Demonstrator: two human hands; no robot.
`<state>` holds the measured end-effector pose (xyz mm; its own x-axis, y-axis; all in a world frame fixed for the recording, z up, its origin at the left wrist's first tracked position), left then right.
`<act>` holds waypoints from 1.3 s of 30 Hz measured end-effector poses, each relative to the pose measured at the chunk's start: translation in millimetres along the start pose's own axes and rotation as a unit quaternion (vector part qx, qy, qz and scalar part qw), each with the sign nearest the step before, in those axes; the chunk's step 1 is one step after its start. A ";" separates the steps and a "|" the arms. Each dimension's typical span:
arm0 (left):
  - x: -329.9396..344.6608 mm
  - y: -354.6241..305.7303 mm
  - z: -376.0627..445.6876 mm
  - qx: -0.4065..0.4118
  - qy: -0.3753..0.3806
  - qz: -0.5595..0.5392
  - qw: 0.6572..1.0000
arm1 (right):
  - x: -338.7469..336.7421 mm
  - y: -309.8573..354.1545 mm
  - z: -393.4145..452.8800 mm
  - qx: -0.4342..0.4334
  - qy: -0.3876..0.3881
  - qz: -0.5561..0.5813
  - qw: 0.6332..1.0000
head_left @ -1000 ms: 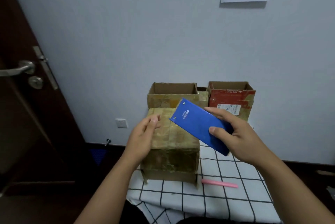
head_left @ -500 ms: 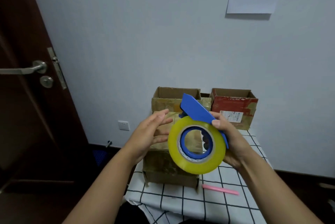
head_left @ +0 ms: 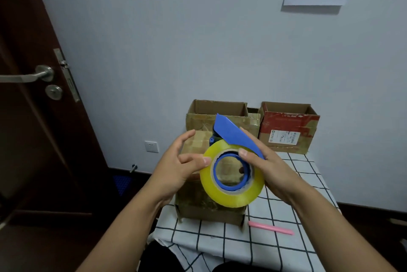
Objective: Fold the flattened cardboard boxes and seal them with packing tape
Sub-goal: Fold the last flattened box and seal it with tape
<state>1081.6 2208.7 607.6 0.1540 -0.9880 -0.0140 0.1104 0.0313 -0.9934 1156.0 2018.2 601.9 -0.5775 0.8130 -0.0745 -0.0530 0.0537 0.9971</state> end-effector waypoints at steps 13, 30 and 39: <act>-7.2 -27.7 6.4 0.123 0.002 0.153 0.980 | 0.5 -18.5 -5.3 0.052 0.061 0.231 0.970; 7.6 -52.0 18.3 0.311 -0.010 0.281 0.908 | 1.1 -21.3 -1.3 0.048 0.136 0.248 0.958; -0.9 -55.2 15.4 0.328 0.014 0.373 0.868 | -4.9 -39.9 -12.7 0.073 0.186 0.266 0.943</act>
<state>1090.6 2210.2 664.2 0.4002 -0.6594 -0.6364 0.5271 0.7337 -0.4287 1150.6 2004.6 562.3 -0.7381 0.4897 0.4642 0.4212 -0.2031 0.8839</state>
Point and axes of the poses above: each hand's wrist, its own z-axis towards the middle knuckle, its own x-axis out of the palm, y = z × x, the point moved 6 cm from there along z, towards the middle knuckle, and after that the axes turned 3 degrees about x, right-handed, at the moved point
